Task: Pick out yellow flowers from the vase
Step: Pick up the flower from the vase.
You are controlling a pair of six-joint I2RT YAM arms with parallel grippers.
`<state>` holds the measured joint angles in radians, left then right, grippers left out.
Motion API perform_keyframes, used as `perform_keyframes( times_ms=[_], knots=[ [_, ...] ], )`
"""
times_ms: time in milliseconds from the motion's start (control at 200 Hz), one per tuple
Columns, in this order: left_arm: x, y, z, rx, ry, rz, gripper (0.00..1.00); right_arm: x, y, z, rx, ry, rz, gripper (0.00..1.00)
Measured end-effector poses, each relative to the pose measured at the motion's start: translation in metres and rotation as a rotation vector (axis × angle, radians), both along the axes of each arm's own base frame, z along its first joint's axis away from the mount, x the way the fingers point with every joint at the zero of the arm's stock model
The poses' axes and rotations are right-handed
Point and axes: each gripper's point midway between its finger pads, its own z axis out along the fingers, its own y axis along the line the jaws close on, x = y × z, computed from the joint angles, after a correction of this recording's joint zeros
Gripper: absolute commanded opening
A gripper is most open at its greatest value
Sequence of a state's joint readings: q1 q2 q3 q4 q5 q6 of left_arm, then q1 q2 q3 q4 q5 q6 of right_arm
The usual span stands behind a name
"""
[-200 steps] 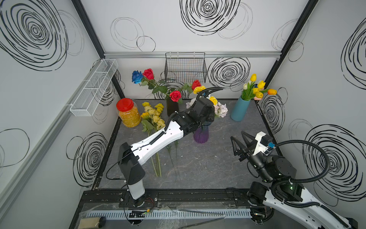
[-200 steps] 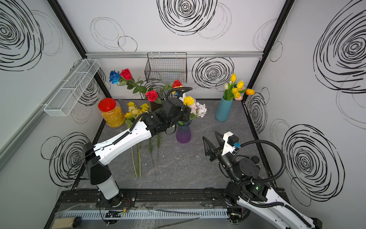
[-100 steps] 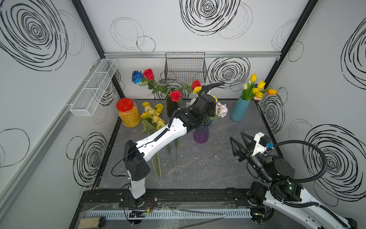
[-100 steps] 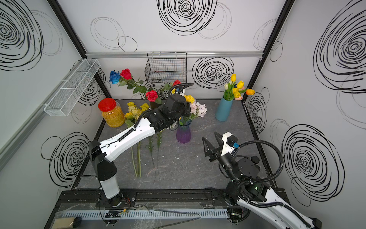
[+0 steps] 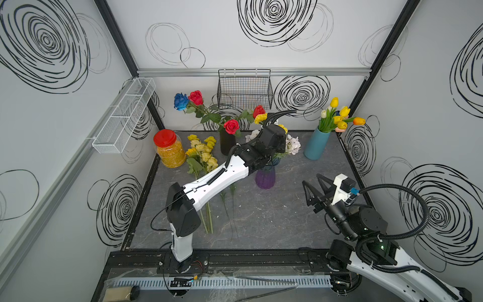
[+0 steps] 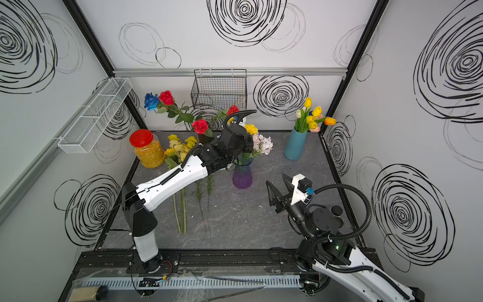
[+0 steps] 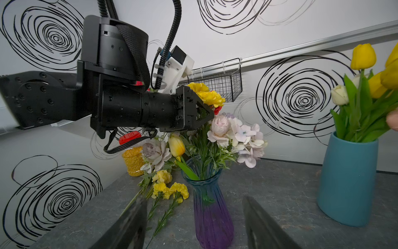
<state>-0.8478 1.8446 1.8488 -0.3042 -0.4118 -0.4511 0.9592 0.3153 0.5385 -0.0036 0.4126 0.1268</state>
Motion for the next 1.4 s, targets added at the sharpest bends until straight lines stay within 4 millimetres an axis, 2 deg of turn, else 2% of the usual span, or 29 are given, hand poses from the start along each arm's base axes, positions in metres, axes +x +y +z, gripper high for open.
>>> perform_keyframes(
  times_ms=[150, 375, 540, 746, 916, 1121, 1401],
  knots=[
    [-0.01, 0.01, 0.014, -0.035, -0.038, -0.007, 0.21, 0.003, 0.005, -0.002, -0.013, 0.005, 0.006, 0.74],
    [-0.027, 0.026, 0.056, -0.13, -0.123, -0.017, 0.21, 0.011, 0.015, -0.004, -0.047, -0.003, 0.007, 0.73],
    [-0.038, 0.029, 0.076, -0.16, -0.162, -0.031, 0.21, 0.033, 0.035, -0.024, -0.154, 0.044, 0.033, 0.71],
    [-0.05, 0.021, 0.081, -0.151, -0.177, -0.063, 0.22, 0.072, 0.049, -0.036, -0.195, 0.111, 0.096, 0.58],
    [-0.057, 0.018, 0.087, -0.142, -0.183, -0.072, 0.22, 0.098, 0.064, -0.044, -0.209, 0.14, 0.17, 0.52],
    [-0.062, 0.017, 0.095, -0.14, -0.188, -0.076, 0.22, 0.109, 0.087, -0.059, -0.253, 0.127, 0.262, 0.49],
    [-0.071, 0.017, 0.121, -0.164, -0.221, -0.084, 0.23, 0.125, 0.101, -0.055, -0.292, 0.05, 0.282, 0.4]
  ],
)
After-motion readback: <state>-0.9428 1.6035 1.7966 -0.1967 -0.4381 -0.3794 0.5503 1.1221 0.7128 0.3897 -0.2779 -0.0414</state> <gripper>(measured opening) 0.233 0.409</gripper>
